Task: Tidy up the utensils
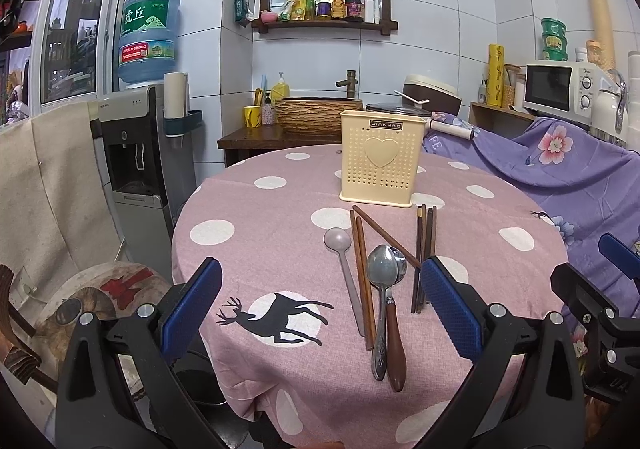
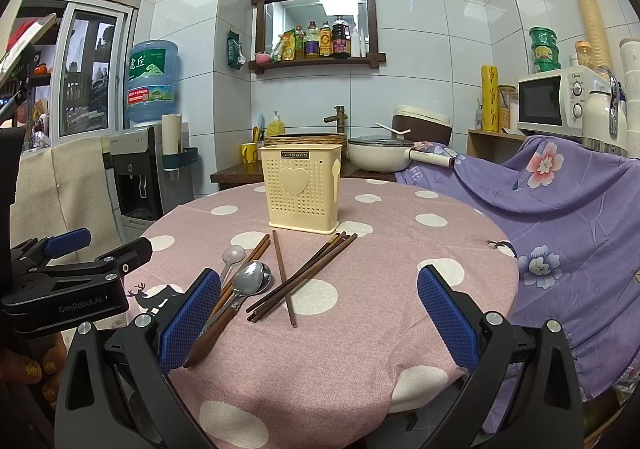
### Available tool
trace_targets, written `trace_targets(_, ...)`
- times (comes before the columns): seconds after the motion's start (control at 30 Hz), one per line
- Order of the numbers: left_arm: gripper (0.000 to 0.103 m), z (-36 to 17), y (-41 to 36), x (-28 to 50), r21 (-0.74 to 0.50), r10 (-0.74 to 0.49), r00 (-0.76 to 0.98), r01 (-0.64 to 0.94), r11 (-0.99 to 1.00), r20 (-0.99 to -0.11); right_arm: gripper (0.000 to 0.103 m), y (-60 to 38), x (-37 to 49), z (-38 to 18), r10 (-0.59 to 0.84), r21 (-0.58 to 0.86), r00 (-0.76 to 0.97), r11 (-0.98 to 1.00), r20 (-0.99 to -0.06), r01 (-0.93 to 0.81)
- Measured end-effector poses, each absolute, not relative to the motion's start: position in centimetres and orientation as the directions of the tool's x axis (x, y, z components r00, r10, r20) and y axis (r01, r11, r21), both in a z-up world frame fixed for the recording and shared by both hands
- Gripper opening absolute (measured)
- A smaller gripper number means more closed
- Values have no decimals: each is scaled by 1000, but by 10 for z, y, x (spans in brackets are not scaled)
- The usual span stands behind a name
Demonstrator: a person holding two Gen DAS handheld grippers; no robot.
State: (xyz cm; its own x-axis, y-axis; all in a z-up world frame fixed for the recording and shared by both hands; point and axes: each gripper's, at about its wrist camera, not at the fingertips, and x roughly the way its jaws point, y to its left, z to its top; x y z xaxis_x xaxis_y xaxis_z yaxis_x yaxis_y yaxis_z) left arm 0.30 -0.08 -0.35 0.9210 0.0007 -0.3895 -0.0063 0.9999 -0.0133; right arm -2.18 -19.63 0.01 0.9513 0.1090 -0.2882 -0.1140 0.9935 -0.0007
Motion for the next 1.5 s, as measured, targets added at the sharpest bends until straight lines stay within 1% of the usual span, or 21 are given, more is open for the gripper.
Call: trace_targets(1.5, 98, -8, 1, 4, -15, 3, 919, -10, 1000, -395, 97, -195, -20, -1, 108, -1, 950, 994, -294, -113)
